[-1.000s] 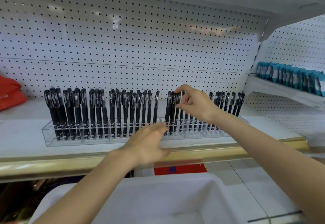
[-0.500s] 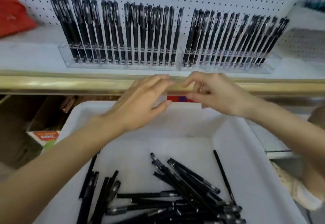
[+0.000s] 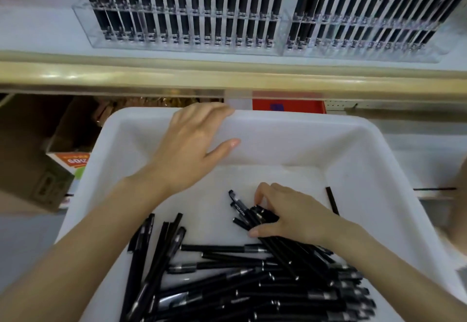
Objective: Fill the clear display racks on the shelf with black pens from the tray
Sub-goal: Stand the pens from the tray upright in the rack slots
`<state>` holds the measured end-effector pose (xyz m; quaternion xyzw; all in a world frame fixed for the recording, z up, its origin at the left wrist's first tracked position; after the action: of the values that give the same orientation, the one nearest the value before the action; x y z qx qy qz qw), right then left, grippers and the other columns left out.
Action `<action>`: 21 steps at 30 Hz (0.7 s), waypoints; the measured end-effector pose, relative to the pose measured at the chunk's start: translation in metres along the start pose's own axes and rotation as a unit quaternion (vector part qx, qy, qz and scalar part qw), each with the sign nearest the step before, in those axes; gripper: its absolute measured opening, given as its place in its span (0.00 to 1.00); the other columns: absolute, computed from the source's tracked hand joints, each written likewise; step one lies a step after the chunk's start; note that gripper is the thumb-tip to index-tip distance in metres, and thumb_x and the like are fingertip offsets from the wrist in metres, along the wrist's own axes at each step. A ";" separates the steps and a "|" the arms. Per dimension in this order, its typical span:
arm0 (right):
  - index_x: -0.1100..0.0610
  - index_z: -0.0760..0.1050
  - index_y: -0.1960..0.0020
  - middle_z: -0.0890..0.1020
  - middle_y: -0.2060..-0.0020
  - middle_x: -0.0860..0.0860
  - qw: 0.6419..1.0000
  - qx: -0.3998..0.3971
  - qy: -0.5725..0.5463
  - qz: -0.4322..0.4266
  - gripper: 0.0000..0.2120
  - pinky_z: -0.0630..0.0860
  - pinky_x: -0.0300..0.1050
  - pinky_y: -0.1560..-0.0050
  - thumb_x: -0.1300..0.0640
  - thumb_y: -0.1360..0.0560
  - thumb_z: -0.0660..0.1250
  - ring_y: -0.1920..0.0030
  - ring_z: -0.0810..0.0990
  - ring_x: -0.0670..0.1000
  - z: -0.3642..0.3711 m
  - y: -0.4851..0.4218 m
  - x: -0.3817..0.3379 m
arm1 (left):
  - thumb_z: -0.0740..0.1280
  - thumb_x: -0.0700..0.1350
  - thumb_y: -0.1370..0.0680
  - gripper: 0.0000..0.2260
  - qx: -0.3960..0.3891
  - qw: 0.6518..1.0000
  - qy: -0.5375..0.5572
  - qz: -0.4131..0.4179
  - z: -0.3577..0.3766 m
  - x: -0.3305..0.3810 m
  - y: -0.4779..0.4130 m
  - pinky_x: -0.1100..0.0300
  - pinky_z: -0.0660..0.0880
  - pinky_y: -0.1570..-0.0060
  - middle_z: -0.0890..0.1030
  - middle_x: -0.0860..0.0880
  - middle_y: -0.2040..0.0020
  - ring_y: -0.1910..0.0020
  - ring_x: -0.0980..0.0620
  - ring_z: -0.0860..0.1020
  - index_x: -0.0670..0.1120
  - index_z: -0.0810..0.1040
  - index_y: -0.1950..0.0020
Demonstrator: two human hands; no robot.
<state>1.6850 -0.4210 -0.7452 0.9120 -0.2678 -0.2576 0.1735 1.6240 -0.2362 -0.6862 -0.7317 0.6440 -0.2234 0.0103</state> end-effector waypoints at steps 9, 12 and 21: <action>0.53 0.69 0.50 0.72 0.56 0.45 0.998 0.007 -0.054 -0.013 0.16 0.72 0.46 0.52 0.43 0.27 0.69 0.54 0.73 0.49 0.006 -0.022 -0.005 | 0.52 0.62 0.22 0.28 -0.006 1.000 -0.009 -0.020 0.002 -0.006 -0.007 0.58 0.57 0.37 0.75 0.47 0.38 0.38 0.46 0.70 0.45 0.71 0.31; 0.54 0.70 0.53 0.73 0.58 0.46 0.997 0.020 -0.076 -0.021 0.11 0.72 0.47 0.53 0.47 0.26 0.67 0.56 0.73 0.50 0.006 -0.026 -0.004 | 0.52 0.61 0.22 0.28 -0.004 1.000 -0.015 -0.020 0.002 -0.008 -0.009 0.61 0.56 0.39 0.76 0.47 0.41 0.41 0.47 0.71 0.46 0.72 0.31; 0.59 0.81 0.63 0.73 0.72 0.46 0.972 0.073 -0.221 0.024 0.12 0.65 0.32 0.68 0.51 0.28 0.73 0.72 0.69 0.41 -0.001 -0.035 0.015 | 0.51 0.61 0.21 0.27 0.001 1.000 -0.024 -0.019 0.002 -0.009 -0.013 0.60 0.57 0.41 0.77 0.48 0.45 0.44 0.48 0.72 0.46 0.72 0.32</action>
<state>1.7107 -0.4014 -0.7659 0.8359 -0.3398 -0.4282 0.0497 1.6359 -0.2264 -0.6867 -0.7492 0.6288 -0.2067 0.0225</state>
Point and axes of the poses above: each hand's wrist, its own y-axis away from the middle knuckle, its own z-axis out of the palm, x = y × z, the point moved 4 cm from there along -y, towards the middle knuckle
